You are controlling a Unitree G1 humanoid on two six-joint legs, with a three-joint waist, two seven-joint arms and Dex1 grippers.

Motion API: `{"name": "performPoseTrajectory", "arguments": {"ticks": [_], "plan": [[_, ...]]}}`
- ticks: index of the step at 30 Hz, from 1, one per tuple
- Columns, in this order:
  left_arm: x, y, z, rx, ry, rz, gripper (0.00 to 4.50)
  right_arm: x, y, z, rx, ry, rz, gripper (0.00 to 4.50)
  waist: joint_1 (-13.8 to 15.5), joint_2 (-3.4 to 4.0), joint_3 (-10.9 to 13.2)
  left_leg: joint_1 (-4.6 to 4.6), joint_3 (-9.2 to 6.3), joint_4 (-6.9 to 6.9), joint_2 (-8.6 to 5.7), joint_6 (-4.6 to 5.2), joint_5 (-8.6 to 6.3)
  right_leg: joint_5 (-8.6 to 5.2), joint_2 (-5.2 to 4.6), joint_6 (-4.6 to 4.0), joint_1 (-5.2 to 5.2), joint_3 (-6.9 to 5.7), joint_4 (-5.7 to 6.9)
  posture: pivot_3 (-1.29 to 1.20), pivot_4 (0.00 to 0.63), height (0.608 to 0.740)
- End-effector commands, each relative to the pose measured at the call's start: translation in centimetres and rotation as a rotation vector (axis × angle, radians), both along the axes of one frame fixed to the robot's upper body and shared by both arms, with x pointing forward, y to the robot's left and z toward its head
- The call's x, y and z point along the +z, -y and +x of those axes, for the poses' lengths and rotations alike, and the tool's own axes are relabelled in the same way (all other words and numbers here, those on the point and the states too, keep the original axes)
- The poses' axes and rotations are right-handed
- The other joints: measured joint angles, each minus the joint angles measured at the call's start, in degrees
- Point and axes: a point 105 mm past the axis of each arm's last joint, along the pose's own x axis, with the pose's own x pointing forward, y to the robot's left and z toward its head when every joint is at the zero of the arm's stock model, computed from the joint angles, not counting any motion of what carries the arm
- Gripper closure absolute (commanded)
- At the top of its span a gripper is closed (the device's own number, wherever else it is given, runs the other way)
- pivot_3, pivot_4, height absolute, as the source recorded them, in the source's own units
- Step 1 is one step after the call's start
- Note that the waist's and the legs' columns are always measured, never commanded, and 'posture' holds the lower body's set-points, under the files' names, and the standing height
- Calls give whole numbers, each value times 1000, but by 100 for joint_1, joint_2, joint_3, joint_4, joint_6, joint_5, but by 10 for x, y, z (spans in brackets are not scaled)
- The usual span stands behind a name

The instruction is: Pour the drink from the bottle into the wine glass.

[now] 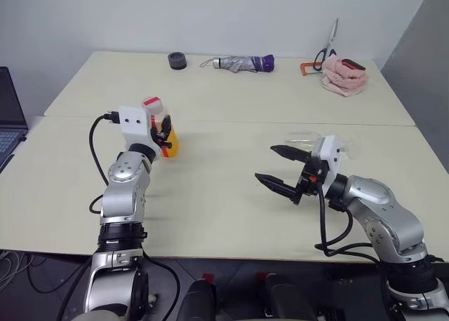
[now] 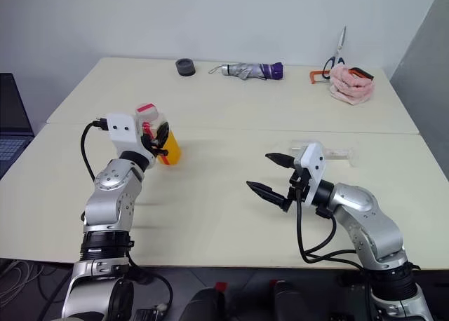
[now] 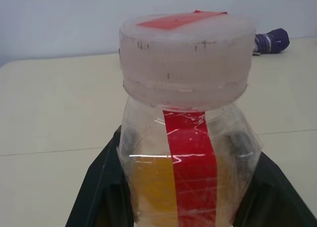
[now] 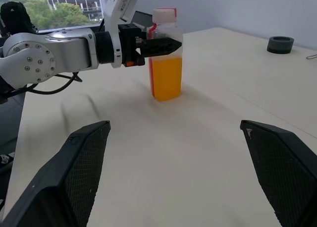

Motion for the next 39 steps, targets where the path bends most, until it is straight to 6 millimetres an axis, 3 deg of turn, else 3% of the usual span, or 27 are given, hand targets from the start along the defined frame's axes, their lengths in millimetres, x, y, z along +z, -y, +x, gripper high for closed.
{"name": "performPoseTrajectory", "arguments": {"ticks": [1, 16, 26, 39], "plan": [[22, 2, -1, -10, 80, 27, 2649, 12, 1, 0, 0, 59, 17, 0, 0, 0, 0, 0, 0, 0, 0, 0, 0, 0, 0, 0, 0, 0, 0, 0, 150, 740], [24, 8, -4, -45, 97, -5, 2649, 12, -1, 0, 6, 68, 17, 0, 0, 0, 0, -2, 0, 0, 0, 0, 0, 0, 0, 0, -1, 0, 0, 0, 150, 740], [25, 23, -6, -138, 98, 3, 2651, 14, -1, 0, 3, 79, 15, 0, 0, -1, 0, -2, 0, 0, 0, 0, 0, 0, 0, 0, -2, -1, -1, 0, 150, 740], [23, 94, -17, -615, 61, 70, 2659, 18, 30, -20, -122, 65, -15, 0, 4, -1, 1, -5, -1, -1, -2, 0, 0, 0, 0, 0, -2, -1, -2, 0, 150, 740]]}}
